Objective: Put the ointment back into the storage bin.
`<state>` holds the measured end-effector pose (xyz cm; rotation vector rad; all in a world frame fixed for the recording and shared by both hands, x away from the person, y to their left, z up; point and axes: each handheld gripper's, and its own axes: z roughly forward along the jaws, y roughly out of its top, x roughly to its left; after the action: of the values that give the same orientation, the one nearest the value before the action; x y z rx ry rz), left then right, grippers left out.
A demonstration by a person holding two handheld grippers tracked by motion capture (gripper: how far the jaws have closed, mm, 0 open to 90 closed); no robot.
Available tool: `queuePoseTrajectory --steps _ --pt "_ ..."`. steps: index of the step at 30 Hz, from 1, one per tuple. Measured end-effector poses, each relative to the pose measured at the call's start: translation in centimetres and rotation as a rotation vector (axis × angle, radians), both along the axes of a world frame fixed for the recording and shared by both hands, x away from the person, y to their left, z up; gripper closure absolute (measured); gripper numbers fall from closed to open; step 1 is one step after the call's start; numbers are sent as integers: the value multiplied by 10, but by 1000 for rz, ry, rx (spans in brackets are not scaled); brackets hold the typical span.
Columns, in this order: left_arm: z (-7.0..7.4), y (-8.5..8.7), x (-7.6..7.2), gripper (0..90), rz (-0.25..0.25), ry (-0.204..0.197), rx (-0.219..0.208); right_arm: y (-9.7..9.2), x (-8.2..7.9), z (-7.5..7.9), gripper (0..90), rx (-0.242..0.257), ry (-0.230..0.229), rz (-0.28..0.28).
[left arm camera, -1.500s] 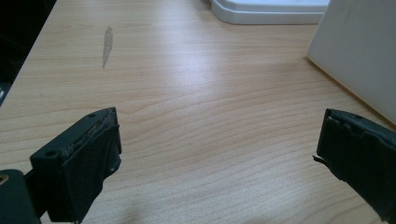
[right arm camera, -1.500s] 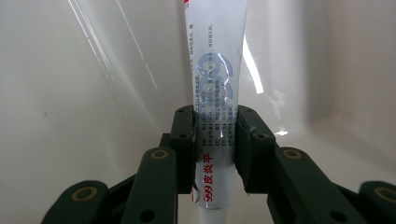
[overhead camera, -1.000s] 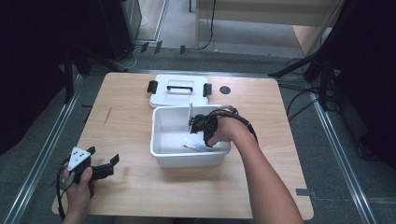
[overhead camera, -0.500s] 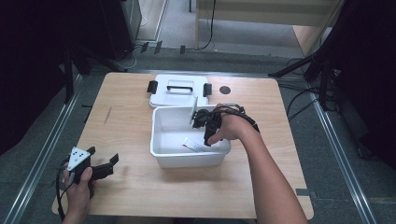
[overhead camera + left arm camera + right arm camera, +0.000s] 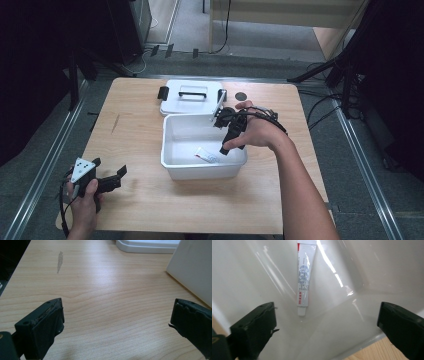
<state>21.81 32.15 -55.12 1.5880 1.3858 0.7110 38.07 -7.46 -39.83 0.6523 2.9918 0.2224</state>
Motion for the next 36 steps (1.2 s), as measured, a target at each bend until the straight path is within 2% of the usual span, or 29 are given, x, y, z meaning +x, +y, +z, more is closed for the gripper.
queuePoseTrajectory --steps 6,11,18,36 --pt "0 0 0 0 -1 2 -2 -11 -4 11 0 4 -20 -27" --pt "0 0 0 0 -2 3 -1 -26 -6 18 0 14 -57 -79" --pt "0 0 0 0 -3 8 1 -47 -9 27 0 35 -73 -121" --pt "0 0 0 0 -2 6 0 -97 -18 20 0 78 -99 -228"
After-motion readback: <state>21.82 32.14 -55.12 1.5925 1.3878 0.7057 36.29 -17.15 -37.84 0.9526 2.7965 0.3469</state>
